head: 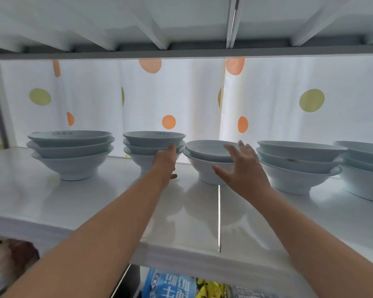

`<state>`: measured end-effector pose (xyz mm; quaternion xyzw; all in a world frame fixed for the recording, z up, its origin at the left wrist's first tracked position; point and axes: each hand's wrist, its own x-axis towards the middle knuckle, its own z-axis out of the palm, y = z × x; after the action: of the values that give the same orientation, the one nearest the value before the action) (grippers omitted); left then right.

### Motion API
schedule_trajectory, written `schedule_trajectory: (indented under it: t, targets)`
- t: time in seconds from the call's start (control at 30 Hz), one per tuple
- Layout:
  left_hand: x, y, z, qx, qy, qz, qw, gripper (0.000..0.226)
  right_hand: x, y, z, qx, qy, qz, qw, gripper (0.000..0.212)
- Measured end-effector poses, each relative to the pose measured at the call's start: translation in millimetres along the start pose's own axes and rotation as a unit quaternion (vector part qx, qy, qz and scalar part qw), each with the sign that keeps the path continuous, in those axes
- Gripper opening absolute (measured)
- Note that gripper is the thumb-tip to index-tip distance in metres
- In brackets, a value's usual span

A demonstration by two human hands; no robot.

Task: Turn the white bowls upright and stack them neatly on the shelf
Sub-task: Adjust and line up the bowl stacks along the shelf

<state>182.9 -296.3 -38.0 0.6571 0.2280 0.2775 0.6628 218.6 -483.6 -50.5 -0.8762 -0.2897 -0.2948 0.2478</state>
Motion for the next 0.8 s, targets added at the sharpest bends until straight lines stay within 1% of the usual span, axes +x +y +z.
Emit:
schedule_trajectory:
  t: [0.07, 0.13, 0.17, 0.23, 0.3, 0.37, 0.4, 0.43, 0.5, 0.53, 0.57, 0.63, 0.73, 0.8]
  targets:
    - [4, 3, -15, 0.012, 0.021, 0.002, 1.000, 0.041, 5, -11, -2, 0.035, 0.007, -0.032, 0.999, 0.063]
    - [6, 5, -36, 0.025, 0.051, 0.004, 0.998, 0.048, 9, -27, -1, 0.070, 0.004, -0.044, 0.997, 0.064]
    - [9, 5, -49, 0.042, 0.074, 0.020, 0.996, 0.045, 11, -36, 1, 0.084, 0.004, -0.047, 0.995, 0.064]
    - [15, 7, -77, 0.103, 0.119, 0.078, 0.984, 0.033, 17, -57, 10, 0.101, 0.007, -0.055, 0.993, 0.060]
    - [19, 12, -107, 0.163, 0.155, 0.120, 0.967, 0.029, 24, -81, 21, 0.125, 0.022, -0.049, 0.991, 0.055]
    - [23, 21, -137, 0.201, 0.204, 0.151, 0.946, 0.028, 33, -108, 35, 0.167, 0.045, -0.003, 0.985, 0.049]
    - [26, 26, -152, 0.222, 0.242, 0.172, 0.929, 0.029, 38, -122, 42, 0.193, 0.047, 0.034, 0.980, 0.049]
    - [29, 29, -166, 0.241, 0.285, 0.193, 0.907, 0.031, 44, -134, 49, 0.217, 0.035, 0.077, 0.972, 0.051]
    - [40, 33, -196, 0.256, 0.364, 0.229, 0.866, 0.039, 55, -152, 64, 0.238, -0.023, 0.165, 0.957, 0.060]
    - [47, 32, -211, 0.246, 0.386, 0.240, 0.856, 0.042, 59, -158, 71, 0.239, -0.045, 0.195, 0.950, 0.065]
    - [53, 32, -226, 0.233, 0.395, 0.244, 0.855, 0.046, 63, -162, 79, 0.243, -0.054, 0.212, 0.945, 0.069]
    - [68, 25, -251, 0.214, 0.390, 0.227, 0.867, 0.052, 69, -168, 94, 0.261, -0.045, 0.233, 0.936, 0.072]
    - [87, 12, -272, 0.205, 0.354, 0.167, 0.897, 0.060, 76, -174, 111, 0.290, -0.024, 0.270, 0.918, 0.068]
    - [96, 7, -277, 0.164, 0.315, 0.127, 0.926, 0.062, 80, -178, 118, 0.295, -0.006, 0.288, 0.911, 0.066]
